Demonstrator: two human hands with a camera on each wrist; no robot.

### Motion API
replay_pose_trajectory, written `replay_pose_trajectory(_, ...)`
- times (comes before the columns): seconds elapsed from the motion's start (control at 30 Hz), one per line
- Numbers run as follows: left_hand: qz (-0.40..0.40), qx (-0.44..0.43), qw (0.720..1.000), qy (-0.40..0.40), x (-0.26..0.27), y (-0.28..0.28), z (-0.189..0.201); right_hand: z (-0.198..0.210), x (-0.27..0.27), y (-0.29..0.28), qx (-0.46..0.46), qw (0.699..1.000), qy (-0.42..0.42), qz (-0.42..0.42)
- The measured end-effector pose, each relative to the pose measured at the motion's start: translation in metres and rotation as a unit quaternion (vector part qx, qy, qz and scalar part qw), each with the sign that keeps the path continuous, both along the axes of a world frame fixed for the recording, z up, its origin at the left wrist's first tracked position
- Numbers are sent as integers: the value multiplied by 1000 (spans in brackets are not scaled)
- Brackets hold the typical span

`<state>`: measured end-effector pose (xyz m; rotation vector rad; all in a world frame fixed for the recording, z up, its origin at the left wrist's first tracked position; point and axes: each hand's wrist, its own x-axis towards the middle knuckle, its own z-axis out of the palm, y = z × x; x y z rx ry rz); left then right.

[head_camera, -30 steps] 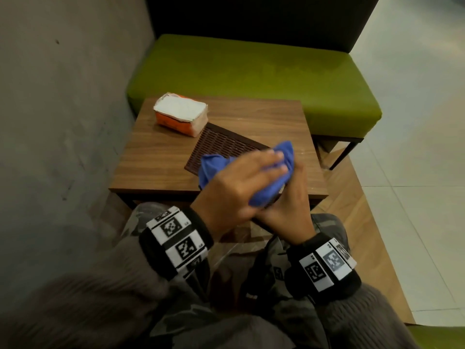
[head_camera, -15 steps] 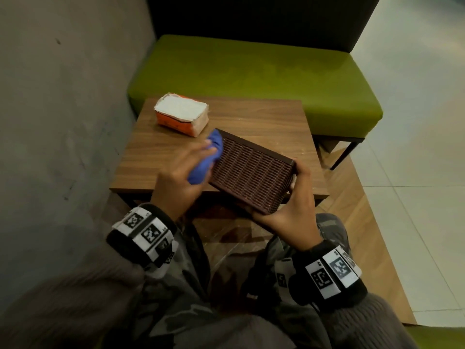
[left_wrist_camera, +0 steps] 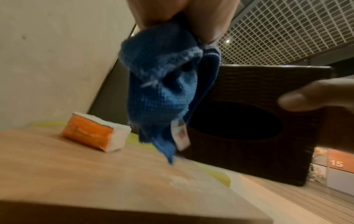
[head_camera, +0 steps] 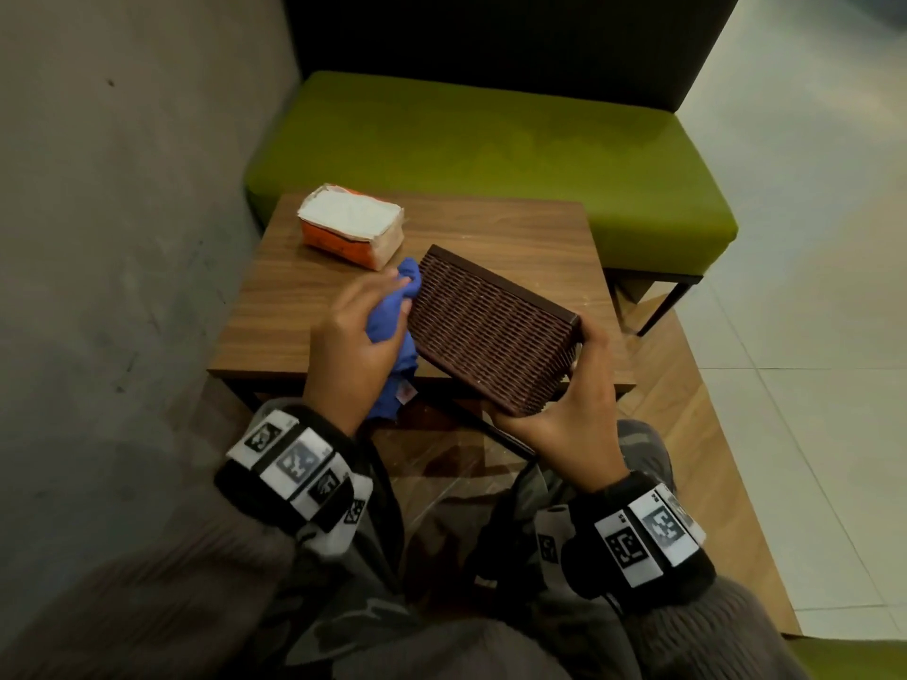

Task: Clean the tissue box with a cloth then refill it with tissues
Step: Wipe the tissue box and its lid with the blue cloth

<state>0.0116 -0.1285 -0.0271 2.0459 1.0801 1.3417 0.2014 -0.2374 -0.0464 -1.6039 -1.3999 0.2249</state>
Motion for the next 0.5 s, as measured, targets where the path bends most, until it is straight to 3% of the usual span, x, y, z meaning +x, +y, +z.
replay_pose_trajectory(0.07,36,-37,998,-24,1,12,12,2,0,-1,10,1000,-9,7)
replay_pose_trajectory(0.13,29,-21,999,-9,10,7,19,6,-1,1,14,1000,-9,1)
replay_pose_trajectory(0.2,-37,32,998,50,26,-14,19,6,-2,7,16,1000,-23,-7)
replay_pose_trajectory(0.3,-181,146,967,108,48,-54,13,7,-6,11,9,1000,17,-12)
replay_pose_trajectory(0.37,-219,163,953,132,52,-47,15,7,-8,10,17,999,38,-18)
replay_pose_trajectory(0.5,-96,22,993,64,56,-1,30,9,-4,-1,13,1000,-11,-3)
